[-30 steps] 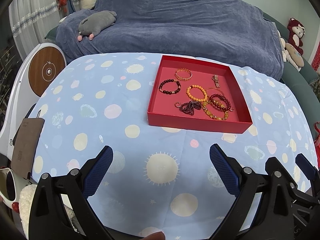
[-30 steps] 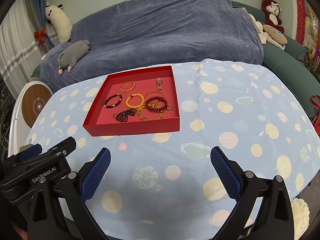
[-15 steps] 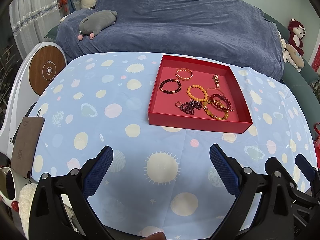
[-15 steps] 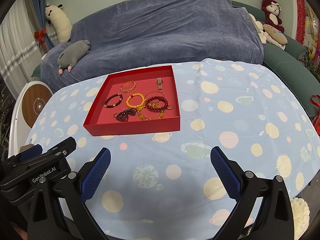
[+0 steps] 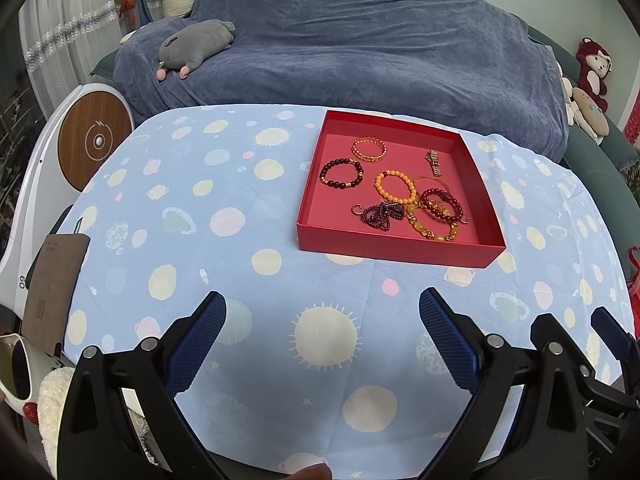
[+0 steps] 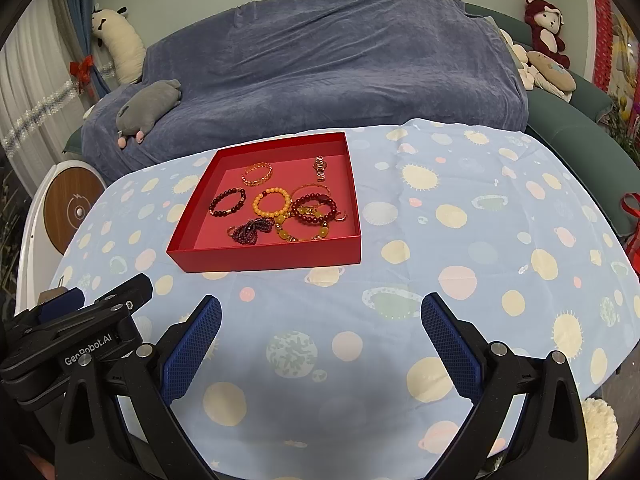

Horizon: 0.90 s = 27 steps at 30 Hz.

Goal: Organize jewelry

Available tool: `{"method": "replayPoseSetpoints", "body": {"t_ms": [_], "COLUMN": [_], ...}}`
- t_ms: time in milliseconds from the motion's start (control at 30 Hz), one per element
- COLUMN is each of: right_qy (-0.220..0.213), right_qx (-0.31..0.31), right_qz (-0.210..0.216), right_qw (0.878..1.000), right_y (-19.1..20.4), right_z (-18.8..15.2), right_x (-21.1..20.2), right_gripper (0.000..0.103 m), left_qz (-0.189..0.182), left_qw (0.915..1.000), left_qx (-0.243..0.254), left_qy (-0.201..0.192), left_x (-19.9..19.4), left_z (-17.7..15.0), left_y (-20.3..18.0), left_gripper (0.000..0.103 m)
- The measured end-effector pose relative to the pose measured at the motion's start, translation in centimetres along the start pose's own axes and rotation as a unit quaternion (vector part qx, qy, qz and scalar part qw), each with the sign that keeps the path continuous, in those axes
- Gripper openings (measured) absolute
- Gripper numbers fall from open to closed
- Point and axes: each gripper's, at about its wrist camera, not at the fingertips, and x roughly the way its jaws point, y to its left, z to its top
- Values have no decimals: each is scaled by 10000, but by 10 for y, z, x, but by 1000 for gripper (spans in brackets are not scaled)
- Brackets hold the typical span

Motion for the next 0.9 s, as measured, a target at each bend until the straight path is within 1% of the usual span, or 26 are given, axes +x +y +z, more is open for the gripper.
{"method": "replayPoseSetpoints", "body": {"t_ms": [500, 900], "right_qy": [-5, 1], "right_qx": [-4, -9], "right_qz": [-4, -8], "right_qw": [10000, 10000], "right_y": [0, 0], "right_z": [0, 0], "right_x": [0, 0], "right_gripper": [97, 97], "left_qz": [5, -15], "left_qw": [10000, 10000], "left_qx": [-2, -12], "left_qy": [-11, 62], "left_x": [0, 1], "left_z": [0, 4], "left_y": [1, 3], "left_gripper": [93, 93]}}
